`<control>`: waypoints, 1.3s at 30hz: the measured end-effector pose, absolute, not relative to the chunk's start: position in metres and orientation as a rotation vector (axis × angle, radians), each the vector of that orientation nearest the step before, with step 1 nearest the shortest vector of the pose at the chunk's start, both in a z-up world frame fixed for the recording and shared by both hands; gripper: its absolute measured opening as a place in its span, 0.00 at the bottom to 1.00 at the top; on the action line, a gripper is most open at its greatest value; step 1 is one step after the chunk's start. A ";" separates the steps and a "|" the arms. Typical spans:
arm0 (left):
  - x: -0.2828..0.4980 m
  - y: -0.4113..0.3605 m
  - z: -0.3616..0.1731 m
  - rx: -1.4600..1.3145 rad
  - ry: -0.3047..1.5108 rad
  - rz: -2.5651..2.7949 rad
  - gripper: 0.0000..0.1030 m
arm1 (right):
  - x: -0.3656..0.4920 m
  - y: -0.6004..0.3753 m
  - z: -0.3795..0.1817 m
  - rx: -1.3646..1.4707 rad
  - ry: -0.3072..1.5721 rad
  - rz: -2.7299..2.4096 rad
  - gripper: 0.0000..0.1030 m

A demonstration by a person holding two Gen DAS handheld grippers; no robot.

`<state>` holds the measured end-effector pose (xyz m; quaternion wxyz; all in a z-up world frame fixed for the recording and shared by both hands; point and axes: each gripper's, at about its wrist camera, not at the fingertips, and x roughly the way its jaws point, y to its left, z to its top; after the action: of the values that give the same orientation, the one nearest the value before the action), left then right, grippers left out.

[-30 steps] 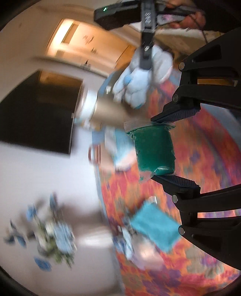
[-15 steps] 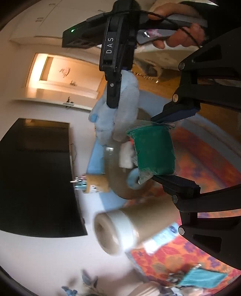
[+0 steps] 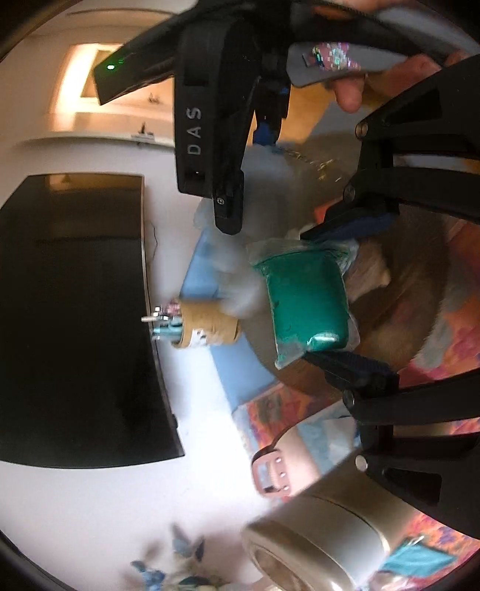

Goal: Organize soft objects
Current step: 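Carry the green pouch and bunny to the glass table and open both tools, then bring both tools back over the bed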

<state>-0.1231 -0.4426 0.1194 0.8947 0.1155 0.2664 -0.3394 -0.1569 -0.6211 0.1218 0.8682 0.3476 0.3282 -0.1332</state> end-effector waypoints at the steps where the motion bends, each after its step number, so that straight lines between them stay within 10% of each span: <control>1: -0.121 -0.445 0.118 0.250 0.545 -0.695 0.77 | -0.151 -0.625 0.118 0.736 0.702 -0.261 0.67; 4: -0.121 -0.449 0.114 0.273 0.538 -0.703 0.90 | -0.152 -0.631 0.111 0.739 0.725 -0.260 0.67; 29: -0.190 -0.249 0.179 0.204 0.482 -0.696 0.91 | -0.266 -0.470 0.177 0.348 0.603 -0.025 0.68; 33: -0.161 -0.188 0.174 0.139 0.515 -0.597 0.98 | -0.248 -0.395 0.186 0.188 0.616 0.111 0.91; 39: -0.101 -0.086 0.148 0.014 0.587 -0.372 0.98 | -0.195 -0.277 0.161 0.062 0.717 0.342 0.92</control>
<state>-0.1013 -0.0859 0.1485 0.9402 0.0069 0.2875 -0.1823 -0.1952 -0.2766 0.1612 0.9217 0.0303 0.3492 0.1664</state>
